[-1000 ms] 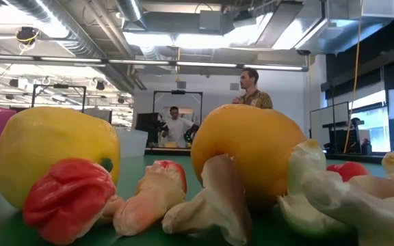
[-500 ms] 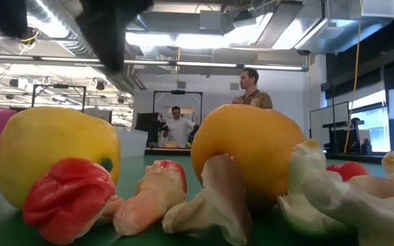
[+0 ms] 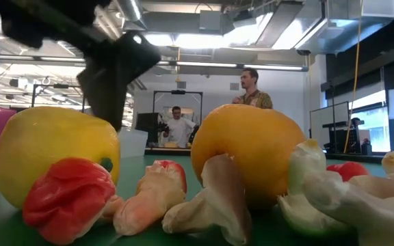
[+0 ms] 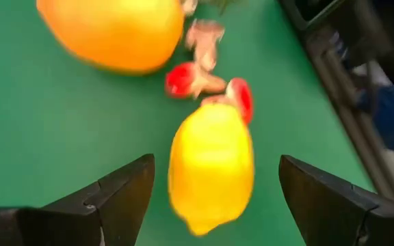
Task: Sort produce into baskets
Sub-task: Put the yellow lemon into the orange bin
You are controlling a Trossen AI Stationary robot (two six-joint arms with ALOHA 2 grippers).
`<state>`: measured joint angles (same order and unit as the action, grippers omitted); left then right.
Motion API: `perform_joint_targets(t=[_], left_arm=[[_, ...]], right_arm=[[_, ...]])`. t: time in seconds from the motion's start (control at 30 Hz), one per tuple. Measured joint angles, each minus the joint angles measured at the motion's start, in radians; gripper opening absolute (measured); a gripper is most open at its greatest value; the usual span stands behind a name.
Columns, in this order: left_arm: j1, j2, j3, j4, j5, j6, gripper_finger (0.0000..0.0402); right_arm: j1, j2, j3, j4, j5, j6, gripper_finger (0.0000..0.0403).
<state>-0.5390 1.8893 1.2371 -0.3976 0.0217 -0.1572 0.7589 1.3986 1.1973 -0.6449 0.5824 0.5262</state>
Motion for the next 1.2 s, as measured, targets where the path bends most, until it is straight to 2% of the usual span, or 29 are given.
perform_joint_targets(t=[0.43,0.83,1.07,1.2], left_arm=[[0.004,0.000,-0.129,0.235,0.008,-0.027,0.0308],[0.013,0.000,-0.195,0.396,0.009,-0.027,0.0308],[0.016,0.024,-0.205,0.415,0.018,-0.046,0.0307],[0.015,0.050,-0.205,0.417,0.020,-0.053,0.0291]], right_arm=[[0.000,0.000,0.000,0.000,0.000,0.000,0.0221],[0.000,0.000,0.000,0.000,0.000,0.023,0.0221],[0.000,0.000,0.000,-0.001,0.001,0.023,0.0221],[0.000,-0.001,0.000,0.000,0.001,0.023,0.0221]])
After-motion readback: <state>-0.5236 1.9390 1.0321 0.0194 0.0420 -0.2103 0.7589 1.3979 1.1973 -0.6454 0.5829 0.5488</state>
